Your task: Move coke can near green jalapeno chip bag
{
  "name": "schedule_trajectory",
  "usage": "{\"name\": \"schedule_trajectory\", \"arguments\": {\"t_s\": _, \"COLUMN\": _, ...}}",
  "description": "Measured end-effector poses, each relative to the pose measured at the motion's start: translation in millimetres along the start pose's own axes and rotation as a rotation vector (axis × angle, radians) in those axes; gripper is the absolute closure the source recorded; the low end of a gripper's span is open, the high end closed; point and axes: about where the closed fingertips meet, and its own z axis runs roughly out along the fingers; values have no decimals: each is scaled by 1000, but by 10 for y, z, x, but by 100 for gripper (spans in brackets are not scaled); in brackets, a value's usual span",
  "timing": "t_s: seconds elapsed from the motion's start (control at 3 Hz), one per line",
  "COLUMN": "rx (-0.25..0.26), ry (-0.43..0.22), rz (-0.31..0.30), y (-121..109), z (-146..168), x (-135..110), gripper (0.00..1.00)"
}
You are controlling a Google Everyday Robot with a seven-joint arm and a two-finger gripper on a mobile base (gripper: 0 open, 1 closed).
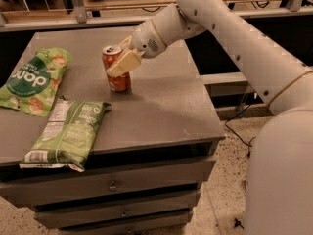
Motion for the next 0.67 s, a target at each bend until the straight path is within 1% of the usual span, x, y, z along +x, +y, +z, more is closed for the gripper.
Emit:
{"name": "schedule_trajectory", "arguments": {"t_s": 0.33, "rx": -112, "ry": -38, "rz": -85, "y": 140, "z": 143, "x": -89, "gripper": 42}}
{"name": "schedule_trajectory", "arguments": {"t_s": 0.67, "rx": -160, "ry": -44, "rz": -106, "y": 205, "z": 208, "x": -124, "gripper": 19}}
